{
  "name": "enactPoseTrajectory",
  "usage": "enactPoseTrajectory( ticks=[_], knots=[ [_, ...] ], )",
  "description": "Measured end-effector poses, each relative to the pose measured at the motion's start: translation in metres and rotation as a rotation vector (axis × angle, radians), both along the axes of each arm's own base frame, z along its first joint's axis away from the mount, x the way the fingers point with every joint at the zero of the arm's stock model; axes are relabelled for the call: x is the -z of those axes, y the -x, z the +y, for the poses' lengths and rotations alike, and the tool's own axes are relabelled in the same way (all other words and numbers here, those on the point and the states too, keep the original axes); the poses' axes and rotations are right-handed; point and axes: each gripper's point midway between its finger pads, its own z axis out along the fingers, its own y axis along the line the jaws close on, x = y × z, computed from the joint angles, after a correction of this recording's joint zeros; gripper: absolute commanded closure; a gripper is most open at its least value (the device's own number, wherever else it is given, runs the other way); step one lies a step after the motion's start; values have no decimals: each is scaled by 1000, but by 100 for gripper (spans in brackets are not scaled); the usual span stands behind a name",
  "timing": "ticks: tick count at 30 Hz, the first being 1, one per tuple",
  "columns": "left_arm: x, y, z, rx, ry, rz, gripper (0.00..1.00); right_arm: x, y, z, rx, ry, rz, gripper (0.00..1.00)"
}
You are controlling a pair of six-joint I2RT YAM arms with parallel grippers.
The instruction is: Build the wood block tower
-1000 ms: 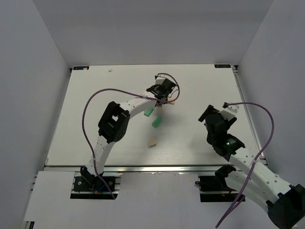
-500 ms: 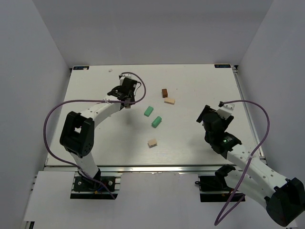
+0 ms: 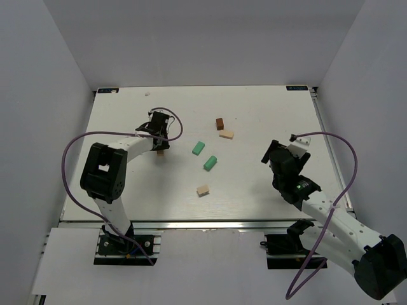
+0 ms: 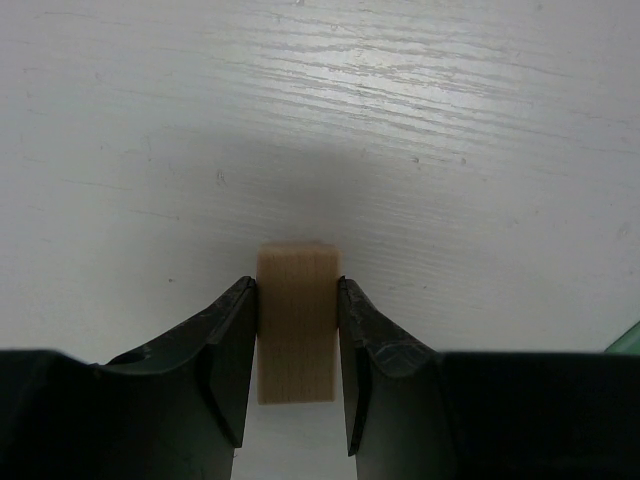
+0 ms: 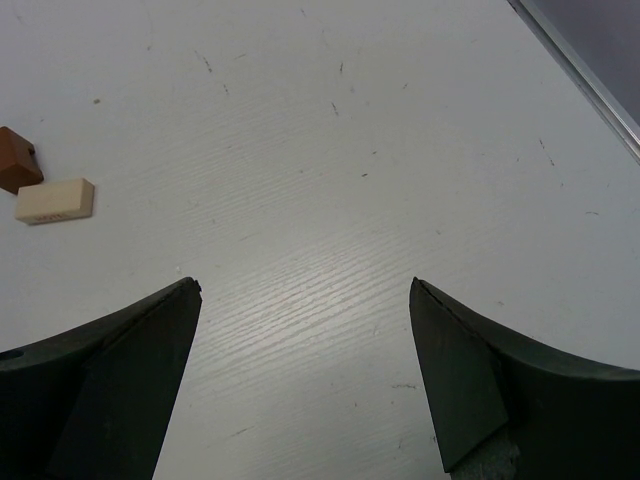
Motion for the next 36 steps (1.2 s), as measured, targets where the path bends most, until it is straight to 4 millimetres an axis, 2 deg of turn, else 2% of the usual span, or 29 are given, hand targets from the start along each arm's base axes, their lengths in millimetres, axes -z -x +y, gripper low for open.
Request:
enactPoseTrajectory(
  ticks=[2,7,10,15,16,20,22,35,36],
  knots=[
    [2,0,0,3,10,-1,92,0,0,0,-1,3,2,11],
    [12,5,-3,-6,35,4,92,2,0,0,-1,9,9,11],
    [17,7,-2,-15,40,8,88,3,0,0,-2,13,13,10],
    [18,4,-3,-11,47,-18,77,3,0,0,-3,16,14,11],
    [18,3,-3,-10,48,-23,72,3,0,0,-3,17,14,11],
    [18,3,-4,-2,54,-36,71,3,0,0,-3,17,14,11],
    [18,3,-4,-2,55,-38,65,3,0,0,-3,18,14,11],
    [20,6,-2,4,43,-21,47,3,0,-1,-6,25,17,11],
    [21,9,-1,5,39,-10,43,3,0,-1,-7,26,17,11]
  ],
)
